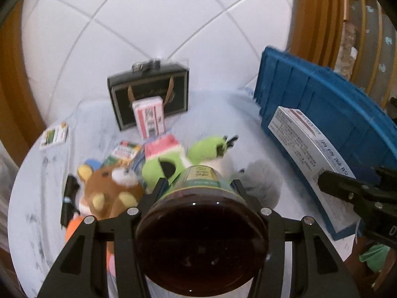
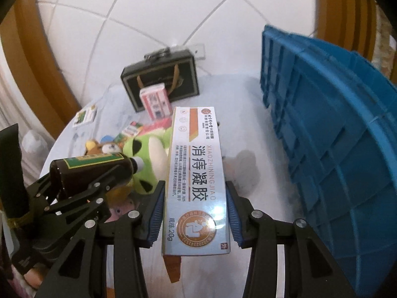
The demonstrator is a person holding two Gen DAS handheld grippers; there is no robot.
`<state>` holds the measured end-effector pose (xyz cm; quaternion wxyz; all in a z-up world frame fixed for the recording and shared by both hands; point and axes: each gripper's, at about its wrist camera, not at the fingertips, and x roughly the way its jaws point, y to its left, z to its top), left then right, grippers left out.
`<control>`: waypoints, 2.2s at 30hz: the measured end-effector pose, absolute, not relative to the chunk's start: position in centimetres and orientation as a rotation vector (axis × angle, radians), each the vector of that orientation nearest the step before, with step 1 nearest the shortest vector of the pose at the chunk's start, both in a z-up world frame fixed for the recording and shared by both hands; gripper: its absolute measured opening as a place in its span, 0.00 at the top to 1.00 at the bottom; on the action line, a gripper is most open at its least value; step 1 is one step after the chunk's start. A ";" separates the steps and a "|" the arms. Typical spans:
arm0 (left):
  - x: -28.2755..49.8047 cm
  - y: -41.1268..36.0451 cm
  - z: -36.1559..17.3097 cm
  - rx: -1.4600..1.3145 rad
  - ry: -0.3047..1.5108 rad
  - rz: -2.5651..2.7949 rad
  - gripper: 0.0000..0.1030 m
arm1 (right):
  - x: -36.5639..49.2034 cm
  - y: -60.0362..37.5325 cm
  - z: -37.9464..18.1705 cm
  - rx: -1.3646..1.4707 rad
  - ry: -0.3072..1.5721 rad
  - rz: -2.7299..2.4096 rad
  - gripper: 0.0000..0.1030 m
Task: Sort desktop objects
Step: 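Lift the bottle and ointment box with both tools and carry them over the blue crate, then open both tools to drop the bottle and ointment box into the crate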
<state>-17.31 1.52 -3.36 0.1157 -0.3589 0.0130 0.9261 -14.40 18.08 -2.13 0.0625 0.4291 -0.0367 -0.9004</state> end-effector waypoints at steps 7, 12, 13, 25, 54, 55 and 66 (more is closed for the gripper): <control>-16.7 5.0 2.0 -0.852 0.044 2.684 0.51 | -12.1 20.9 3.5 1.137 -0.119 -2.895 0.57; -16.1 10.3 5.8 -0.730 0.055 2.616 0.51 | -10.0 24.7 7.4 1.046 -0.134 -3.007 0.57; -15.8 11.4 6.5 -0.710 0.056 2.606 0.51 | -9.3 26.0 8.4 1.022 -0.136 -3.042 0.57; -10.4 31.1 12.1 -0.584 0.116 2.543 0.51 | -5.4 43.6 11.6 0.938 -0.125 -3.193 0.57; -12.3 48.6 5.6 -1.183 0.204 2.720 0.27 | -10.3 62.8 3.4 1.282 0.011 -2.857 0.56; -12.1 48.6 5.8 -1.168 0.204 2.726 0.25 | -10.4 62.9 3.3 1.288 0.020 -2.859 0.56; -8.9 47.1 7.7 -1.040 0.132 2.769 0.25 | -8.6 63.0 4.0 1.246 0.065 -2.918 0.02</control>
